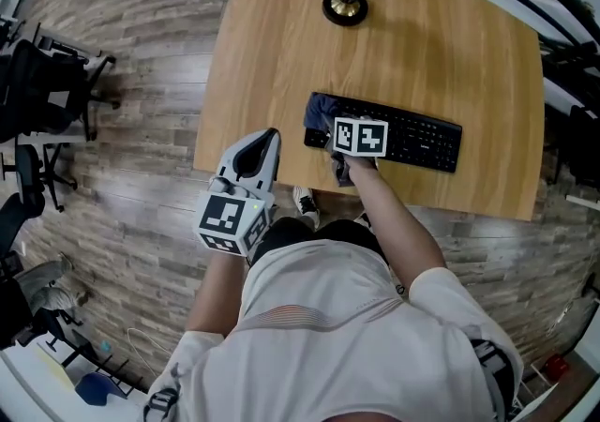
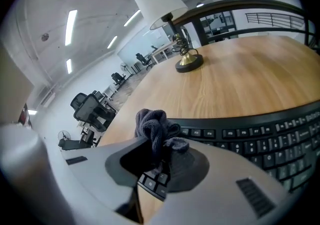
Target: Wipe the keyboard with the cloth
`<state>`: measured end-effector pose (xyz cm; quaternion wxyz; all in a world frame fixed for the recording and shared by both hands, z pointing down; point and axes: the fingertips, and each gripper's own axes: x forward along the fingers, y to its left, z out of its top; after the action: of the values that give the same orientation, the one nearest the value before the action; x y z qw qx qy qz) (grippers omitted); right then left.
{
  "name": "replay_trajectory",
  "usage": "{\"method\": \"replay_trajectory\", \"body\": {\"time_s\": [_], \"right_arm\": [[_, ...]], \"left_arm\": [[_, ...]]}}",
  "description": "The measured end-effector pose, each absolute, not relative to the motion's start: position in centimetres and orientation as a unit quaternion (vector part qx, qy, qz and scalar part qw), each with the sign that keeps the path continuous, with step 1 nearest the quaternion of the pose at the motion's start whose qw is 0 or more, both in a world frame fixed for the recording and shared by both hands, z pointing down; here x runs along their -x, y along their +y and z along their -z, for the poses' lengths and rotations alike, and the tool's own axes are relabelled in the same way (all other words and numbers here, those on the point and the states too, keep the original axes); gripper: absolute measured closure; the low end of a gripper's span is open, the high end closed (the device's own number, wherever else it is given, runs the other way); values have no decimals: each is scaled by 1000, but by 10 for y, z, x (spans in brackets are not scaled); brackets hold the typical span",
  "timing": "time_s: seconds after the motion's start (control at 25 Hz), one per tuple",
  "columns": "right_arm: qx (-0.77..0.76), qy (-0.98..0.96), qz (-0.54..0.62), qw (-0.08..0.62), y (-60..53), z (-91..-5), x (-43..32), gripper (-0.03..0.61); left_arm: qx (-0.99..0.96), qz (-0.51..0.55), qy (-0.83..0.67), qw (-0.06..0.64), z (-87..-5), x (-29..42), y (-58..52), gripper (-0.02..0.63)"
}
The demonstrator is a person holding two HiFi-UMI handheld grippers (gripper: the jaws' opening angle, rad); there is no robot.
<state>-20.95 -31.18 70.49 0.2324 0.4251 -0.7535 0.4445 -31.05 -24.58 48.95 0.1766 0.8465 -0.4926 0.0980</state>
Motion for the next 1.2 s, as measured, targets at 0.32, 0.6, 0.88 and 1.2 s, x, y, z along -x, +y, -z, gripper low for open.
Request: {"method": "replay_trajectory", "body": {"time_s": [0.32,0.6,0.88,1.2], "right_arm": [[-455,-736,-447,226,-307,-704,137,445],[-484,-719,-448,219,-299,-703,55,445],[-506,-707,-446,212,-290,-704,-27,445],[-532,-688,-448,205,-277,-704,-115,445]], "left_arm": [[-858,-98,-476,167,-475,263,-242,598],[-865,-93,-467,159,-462,213,-241,598],[-868,-89,-465,153,-454,162,-235,600],[-871,-74,-464,146,-445,111,-231,600]]}}
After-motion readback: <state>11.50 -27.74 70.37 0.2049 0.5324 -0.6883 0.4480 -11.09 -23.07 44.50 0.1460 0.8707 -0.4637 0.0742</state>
